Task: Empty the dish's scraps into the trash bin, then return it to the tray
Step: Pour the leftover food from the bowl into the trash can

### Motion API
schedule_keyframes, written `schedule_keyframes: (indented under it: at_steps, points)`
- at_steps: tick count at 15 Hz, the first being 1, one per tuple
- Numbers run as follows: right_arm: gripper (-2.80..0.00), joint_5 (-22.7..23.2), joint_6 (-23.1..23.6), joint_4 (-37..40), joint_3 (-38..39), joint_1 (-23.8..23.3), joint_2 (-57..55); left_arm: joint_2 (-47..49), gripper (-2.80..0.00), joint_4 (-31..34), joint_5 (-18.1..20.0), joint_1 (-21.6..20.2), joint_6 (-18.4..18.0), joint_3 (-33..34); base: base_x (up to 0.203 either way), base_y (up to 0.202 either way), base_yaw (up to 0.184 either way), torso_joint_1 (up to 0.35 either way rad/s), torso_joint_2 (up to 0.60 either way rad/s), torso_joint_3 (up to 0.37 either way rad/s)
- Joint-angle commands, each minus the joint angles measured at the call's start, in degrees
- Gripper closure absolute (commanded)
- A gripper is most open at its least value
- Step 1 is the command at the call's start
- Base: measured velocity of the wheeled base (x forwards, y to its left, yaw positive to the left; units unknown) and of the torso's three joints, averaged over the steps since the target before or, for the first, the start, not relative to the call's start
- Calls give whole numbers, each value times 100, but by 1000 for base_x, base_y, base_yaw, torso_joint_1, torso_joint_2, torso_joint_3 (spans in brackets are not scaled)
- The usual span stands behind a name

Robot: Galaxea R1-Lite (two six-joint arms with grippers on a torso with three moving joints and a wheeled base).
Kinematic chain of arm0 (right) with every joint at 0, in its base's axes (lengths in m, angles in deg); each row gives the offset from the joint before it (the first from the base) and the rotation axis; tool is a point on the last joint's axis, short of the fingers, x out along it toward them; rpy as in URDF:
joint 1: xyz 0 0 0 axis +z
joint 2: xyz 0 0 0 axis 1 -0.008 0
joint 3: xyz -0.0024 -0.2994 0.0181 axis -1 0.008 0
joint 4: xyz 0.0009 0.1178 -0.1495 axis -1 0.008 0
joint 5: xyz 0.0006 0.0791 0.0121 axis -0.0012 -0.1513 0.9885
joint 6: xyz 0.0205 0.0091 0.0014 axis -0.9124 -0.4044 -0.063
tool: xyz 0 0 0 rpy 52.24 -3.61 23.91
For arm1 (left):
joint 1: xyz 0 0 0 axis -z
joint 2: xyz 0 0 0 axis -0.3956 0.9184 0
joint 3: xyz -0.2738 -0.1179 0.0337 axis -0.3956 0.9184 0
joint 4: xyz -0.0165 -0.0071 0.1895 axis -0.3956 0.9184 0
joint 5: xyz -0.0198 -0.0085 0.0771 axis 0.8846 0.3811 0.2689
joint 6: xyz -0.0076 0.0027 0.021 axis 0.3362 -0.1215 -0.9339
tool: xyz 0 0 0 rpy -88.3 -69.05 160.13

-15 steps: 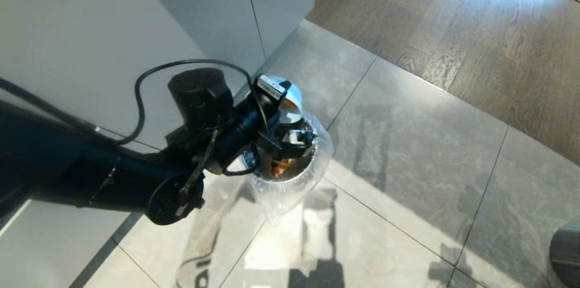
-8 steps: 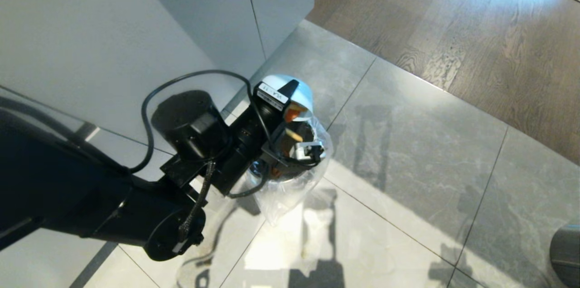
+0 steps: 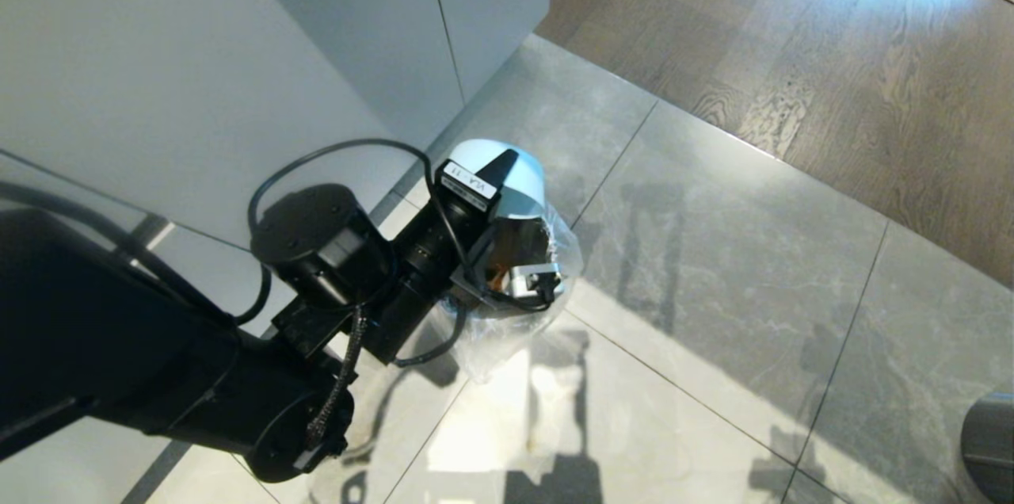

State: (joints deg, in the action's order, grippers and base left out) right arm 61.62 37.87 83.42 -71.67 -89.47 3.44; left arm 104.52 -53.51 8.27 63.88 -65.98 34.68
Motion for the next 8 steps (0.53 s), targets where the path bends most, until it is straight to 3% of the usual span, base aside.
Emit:
schedule_keyframes:
  at_steps: [1,8]
  points:
    - [0,-1,-6,-2,0,1,2,31,0,-169,0,2,-70,-12,0,0,0,0,0,0]
    - [0,-1,-6,-2,0,1,2,22,0,-215,0,4,-79,-3,0,0,0,0,0,0]
